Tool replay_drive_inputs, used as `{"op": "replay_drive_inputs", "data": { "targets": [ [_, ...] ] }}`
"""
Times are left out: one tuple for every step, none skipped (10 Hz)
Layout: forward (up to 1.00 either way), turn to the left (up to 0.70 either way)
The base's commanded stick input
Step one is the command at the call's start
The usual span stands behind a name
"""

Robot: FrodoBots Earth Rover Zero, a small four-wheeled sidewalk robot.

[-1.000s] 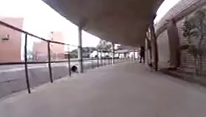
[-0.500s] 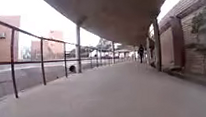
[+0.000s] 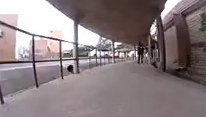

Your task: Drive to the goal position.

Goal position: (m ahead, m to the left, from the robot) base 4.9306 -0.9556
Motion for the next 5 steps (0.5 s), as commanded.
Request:
{"op": "replay_drive_inputs", "data": {
  "targets": [
    [0.70, 0.00],
    [0.70, 0.00],
    [0.70, 0.00],
    [0.70, 0.00],
    [0.70, 0.00]
  ]
}}
